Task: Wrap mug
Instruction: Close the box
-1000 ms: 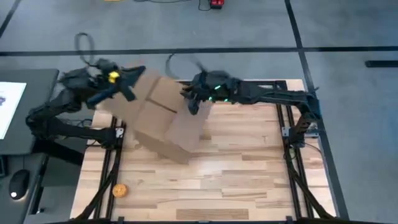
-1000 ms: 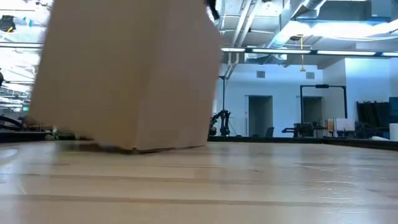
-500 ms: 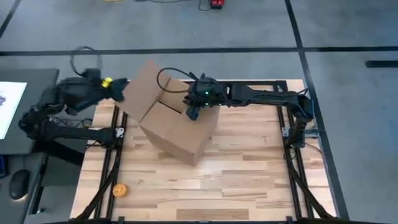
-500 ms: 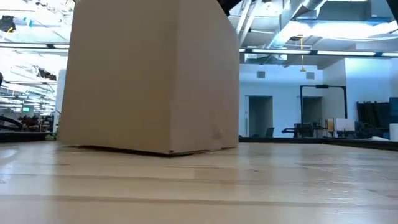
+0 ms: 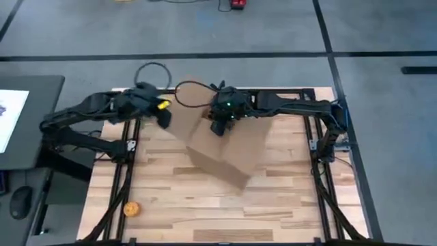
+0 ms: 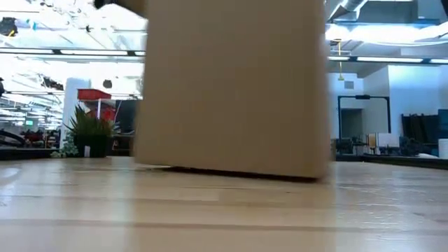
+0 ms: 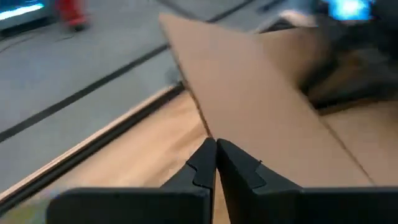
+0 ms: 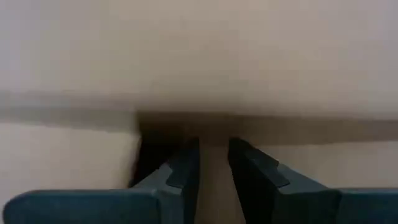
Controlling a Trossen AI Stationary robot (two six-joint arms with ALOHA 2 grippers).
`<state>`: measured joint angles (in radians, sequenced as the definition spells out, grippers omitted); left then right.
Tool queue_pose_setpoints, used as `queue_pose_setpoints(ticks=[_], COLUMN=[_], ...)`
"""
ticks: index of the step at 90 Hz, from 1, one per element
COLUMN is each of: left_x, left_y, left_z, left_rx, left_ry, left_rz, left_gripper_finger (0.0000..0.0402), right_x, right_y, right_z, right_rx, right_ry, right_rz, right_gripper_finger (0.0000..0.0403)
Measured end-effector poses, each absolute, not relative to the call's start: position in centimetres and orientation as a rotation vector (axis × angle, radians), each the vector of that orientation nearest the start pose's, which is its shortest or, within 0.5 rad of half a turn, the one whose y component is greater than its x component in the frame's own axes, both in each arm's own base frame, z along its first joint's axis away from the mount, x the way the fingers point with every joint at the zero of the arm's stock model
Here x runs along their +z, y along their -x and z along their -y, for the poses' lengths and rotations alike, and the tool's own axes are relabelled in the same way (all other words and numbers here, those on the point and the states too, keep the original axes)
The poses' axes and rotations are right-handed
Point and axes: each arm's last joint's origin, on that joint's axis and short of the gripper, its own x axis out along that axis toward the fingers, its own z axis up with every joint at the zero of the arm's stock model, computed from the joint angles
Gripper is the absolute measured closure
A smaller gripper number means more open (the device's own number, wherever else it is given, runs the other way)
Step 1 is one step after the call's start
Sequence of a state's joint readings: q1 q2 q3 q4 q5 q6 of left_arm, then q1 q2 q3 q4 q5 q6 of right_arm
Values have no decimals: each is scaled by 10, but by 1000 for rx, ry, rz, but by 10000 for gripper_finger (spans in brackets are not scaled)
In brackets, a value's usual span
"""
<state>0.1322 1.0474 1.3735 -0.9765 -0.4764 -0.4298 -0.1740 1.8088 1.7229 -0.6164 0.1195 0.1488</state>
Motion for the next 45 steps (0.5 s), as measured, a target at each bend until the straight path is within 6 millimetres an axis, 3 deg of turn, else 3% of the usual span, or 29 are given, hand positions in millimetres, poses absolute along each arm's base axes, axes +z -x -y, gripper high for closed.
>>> queue_pose_setpoints(ticks=[10, 19, 32, 45], left_x=[432, 434, 417, 397], left_y=[-168, -156, -144, -155], left_z=[-37, -41, -45, -47], left_rx=[733, 789, 877, 890], left_ry=[285, 261, 280, 289], left_rz=[-449, -513, -687, -687], left_gripper_finger=[401, 401, 401, 401], right_x=[336, 336, 342, 370], right_y=[-398, -398, -399, -398], right_z=[74, 74, 74, 76], right_rx=[-333, -333, -330, -329], right_ry=[-162, -162, -159, -130], right_rz=[-695, -696, -647, -539], right_gripper_finger=[322, 322, 322, 322])
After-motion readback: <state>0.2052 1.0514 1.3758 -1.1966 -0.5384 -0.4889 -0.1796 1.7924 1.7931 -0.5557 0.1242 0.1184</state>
